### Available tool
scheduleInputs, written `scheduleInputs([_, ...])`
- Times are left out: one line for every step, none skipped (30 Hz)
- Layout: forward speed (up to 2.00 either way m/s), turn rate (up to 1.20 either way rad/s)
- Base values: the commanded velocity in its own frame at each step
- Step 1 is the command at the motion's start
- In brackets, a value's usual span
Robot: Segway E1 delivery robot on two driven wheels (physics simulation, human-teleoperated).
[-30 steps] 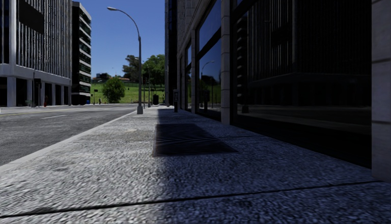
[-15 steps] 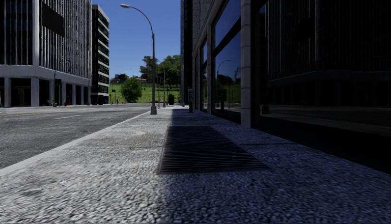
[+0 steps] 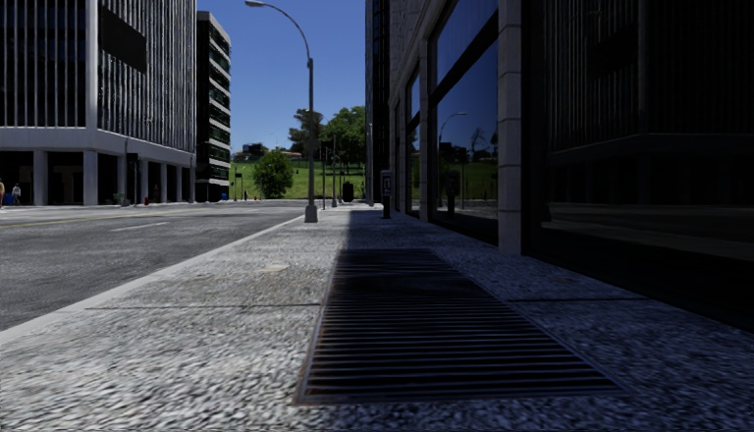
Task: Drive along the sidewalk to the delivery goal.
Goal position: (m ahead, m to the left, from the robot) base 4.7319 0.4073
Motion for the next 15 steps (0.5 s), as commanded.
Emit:
scheduleInputs([1.42, 0.11])
scheduleInputs([1.42, 0.14])
scheduleInputs([1.43, 0.15])
scheduleInputs([1.44, 0.07])
scheduleInputs([1.45, 0.0])
scheduleInputs([1.45, 0.0])
scheduleInputs([1.46, 0.0])
scheduleInputs([1.46, 0.0])
scheduleInputs([1.46, 0.0])
scheduleInputs([1.46, 0.0])
scheduleInputs([1.46, 0.0])
scheduleInputs([1.47, 0.0])
scheduleInputs([1.47, 0.0])
scheduleInputs([1.47, 0.0])
scheduleInputs([1.47, 0.0])
